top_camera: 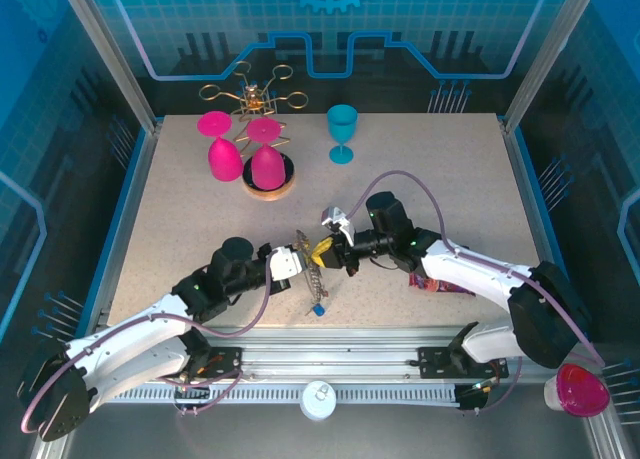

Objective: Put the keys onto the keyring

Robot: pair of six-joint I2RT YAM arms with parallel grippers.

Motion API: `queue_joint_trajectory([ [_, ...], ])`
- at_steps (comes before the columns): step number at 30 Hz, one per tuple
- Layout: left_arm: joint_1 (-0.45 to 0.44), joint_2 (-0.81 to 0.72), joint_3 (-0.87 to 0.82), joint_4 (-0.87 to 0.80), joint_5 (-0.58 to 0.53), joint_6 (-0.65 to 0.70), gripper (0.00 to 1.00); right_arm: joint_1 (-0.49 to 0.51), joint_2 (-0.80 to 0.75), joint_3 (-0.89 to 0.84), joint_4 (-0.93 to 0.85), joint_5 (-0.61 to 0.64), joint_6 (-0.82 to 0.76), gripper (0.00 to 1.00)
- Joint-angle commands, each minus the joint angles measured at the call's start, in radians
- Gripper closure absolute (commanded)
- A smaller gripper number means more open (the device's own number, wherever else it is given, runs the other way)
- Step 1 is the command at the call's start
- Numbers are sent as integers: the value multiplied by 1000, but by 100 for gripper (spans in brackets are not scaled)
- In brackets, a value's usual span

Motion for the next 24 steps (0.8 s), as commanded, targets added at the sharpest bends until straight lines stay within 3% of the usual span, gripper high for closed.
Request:
queue_joint_trajectory([
  [1,-3,-12,7,53,35,1,100,9,11,32,5,45,14,100],
  [10,-3,-14,5,66,39,2,100,10,47,81,-106,156,15,100],
  [24,-3,-14,2,88,4,-3,100,8,14,40,-106,143,46,100],
])
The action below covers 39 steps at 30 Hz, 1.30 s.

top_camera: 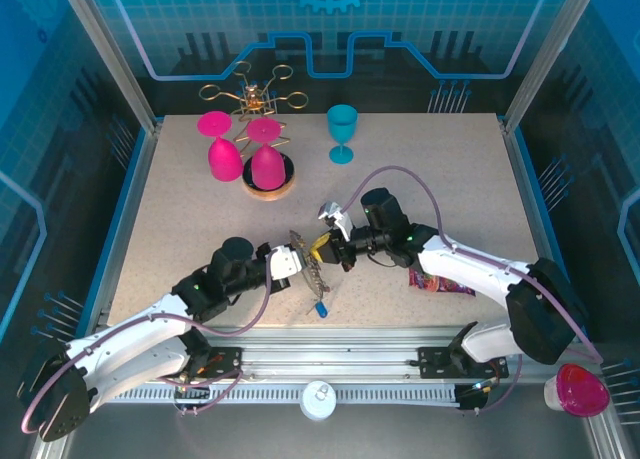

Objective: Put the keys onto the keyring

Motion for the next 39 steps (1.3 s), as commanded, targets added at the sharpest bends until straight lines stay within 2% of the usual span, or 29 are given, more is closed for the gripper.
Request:
queue_joint_trajectory([
  [1,-4,-13,2,85,30,-3,100,4,-4,-8,-21,27,18,100],
  [6,-5,-16,-4,103,24,-3,100,8,28,10,-25,24,47,100],
  [10,-4,-12,-1,83,1,0,100,-9,-6,-22,21,21,82,100],
  [19,-5,-6,4,74,-13,4,100,-40,-62,-79,86,-120,104,100],
  [25,-4,-4,6,72,-11,4,100,-40,-49,-74,143,-150,131,100],
  [39,-5,-3,7,73,-4,1,100,-29,-7,-51,163,-157,141,100],
])
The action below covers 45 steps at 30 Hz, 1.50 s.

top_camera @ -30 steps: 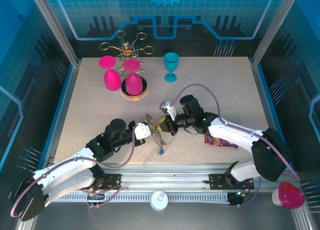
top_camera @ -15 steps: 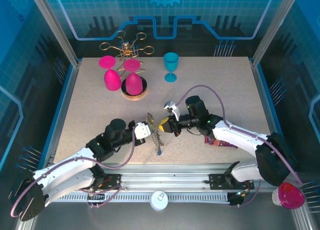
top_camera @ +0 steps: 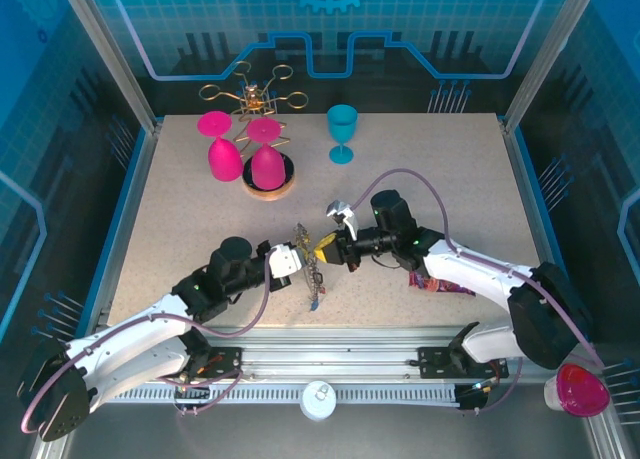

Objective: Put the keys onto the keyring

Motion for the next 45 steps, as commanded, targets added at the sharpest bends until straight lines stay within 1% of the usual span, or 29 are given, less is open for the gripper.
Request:
queue_joint_trajectory([
  [1,-3,-4,6,37,5,0,100,10,12,19,36,-27,14,100],
  [13,-4,4,10,33,1,1,100,9,15,0,108,-33,49,100],
  [32,-3,-3,9,42,9,-9,100,12,51,31,1,55,19,100],
  [41,-3,7,9,60,-7,-32,100,18,60,33,18,44,29,100],
  [45,-3,16,-2,108,-5,-70,100,21,67,36,30,60,43,100],
])
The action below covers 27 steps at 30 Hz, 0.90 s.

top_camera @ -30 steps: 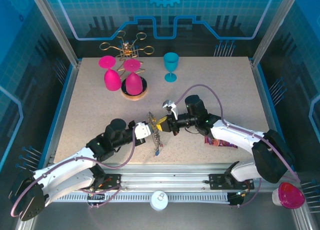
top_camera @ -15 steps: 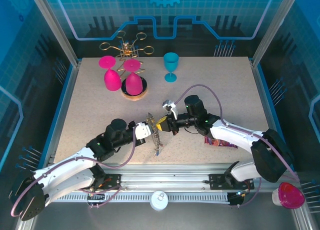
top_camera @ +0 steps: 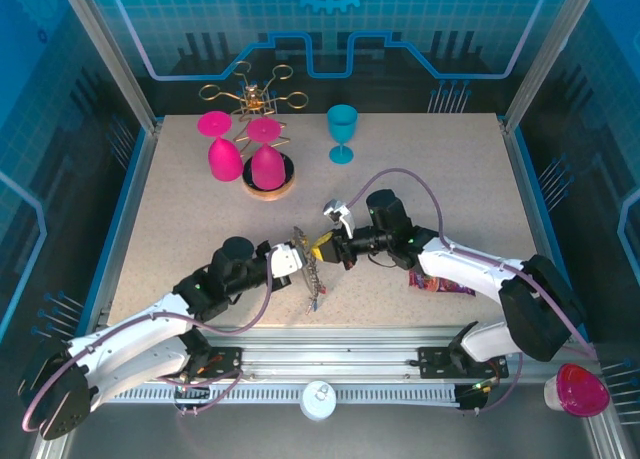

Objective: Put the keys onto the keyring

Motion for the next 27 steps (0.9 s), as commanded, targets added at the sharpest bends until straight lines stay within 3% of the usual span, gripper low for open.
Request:
queue_joint_trajectory([
  [1,-4,0,-4,131,32,-48,100,13,27,25,0,46,10,100],
  [8,-4,1,-9,142,60,-58,100,4,33,32,4,122,45,100],
  [27,-5,-4,-6,106,96,-15,100,-30,31,10,80,153,128,100],
])
